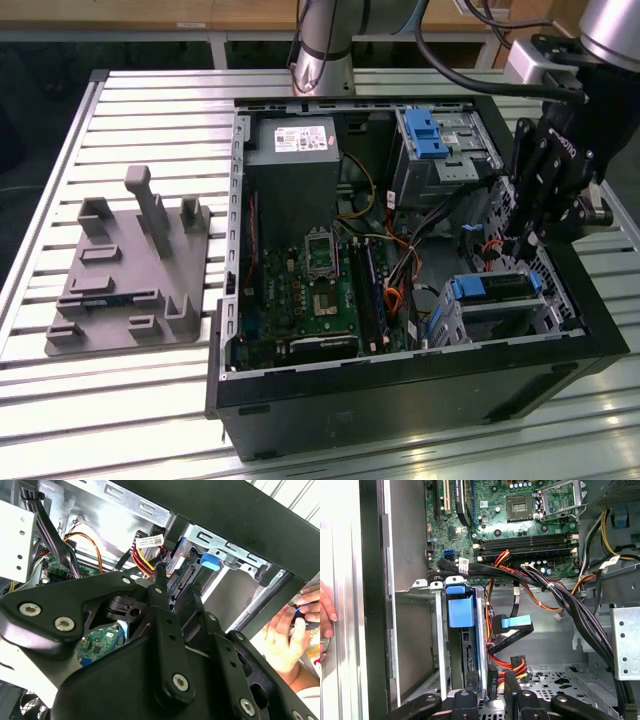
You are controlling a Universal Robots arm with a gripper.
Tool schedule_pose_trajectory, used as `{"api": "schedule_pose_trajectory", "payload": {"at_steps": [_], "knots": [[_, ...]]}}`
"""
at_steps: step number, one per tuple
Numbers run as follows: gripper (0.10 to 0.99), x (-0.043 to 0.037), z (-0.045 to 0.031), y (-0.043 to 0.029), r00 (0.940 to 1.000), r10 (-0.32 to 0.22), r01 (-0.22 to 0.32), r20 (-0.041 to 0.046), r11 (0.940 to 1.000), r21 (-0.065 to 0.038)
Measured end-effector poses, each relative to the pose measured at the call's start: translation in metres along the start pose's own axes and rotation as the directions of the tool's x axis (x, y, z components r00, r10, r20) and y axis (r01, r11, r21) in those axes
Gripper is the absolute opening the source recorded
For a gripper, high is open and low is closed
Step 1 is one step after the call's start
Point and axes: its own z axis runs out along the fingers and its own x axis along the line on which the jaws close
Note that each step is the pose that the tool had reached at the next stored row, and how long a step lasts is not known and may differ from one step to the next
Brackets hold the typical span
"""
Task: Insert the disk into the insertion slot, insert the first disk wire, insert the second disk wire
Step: 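Insert the first disk wire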
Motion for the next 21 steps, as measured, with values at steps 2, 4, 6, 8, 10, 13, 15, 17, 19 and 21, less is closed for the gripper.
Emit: {"api": "schedule_pose_trajectory", "payload": {"at_steps": [2,4,6,8,10,13,15,17,19,21], "knots": [[0.349,0.0000,0.0003,0.0000,1.0000,0.000,0.000,0.0000,1.0000,0.000],[0.349,0.0000,0.0005,0.0001,1.0000,0.001,-0.001,0.0004,1.0000,0.000],[0.349,-0.0001,0.0006,0.0001,1.0000,0.001,-0.001,0.0014,1.0000,0.000],[0.349,-0.0001,0.0008,0.0002,1.0000,0.001,-0.001,0.0022,1.0000,0.000],[0.349,-0.0001,0.0011,0.0002,1.0000,0.002,-0.002,0.0028,1.0000,0.000],[0.337,-0.0001,0.0013,0.0002,1.0000,0.003,-0.003,0.0034,1.0000,-0.001],[0.271,-0.0001,0.0015,0.0002,1.0000,0.004,-0.004,0.0040,1.0000,-0.001],[0.200,-0.0002,0.0017,0.0002,1.0000,0.005,-0.005,0.0047,1.0000,-0.001],[0.200,-0.0002,0.0019,0.0002,1.0000,0.006,-0.006,0.0057,1.0000,-0.001],[0.200,-0.0002,0.0021,0.0002,1.0000,0.007,-0.007,0.0063,1.0000,-0.001]]}}
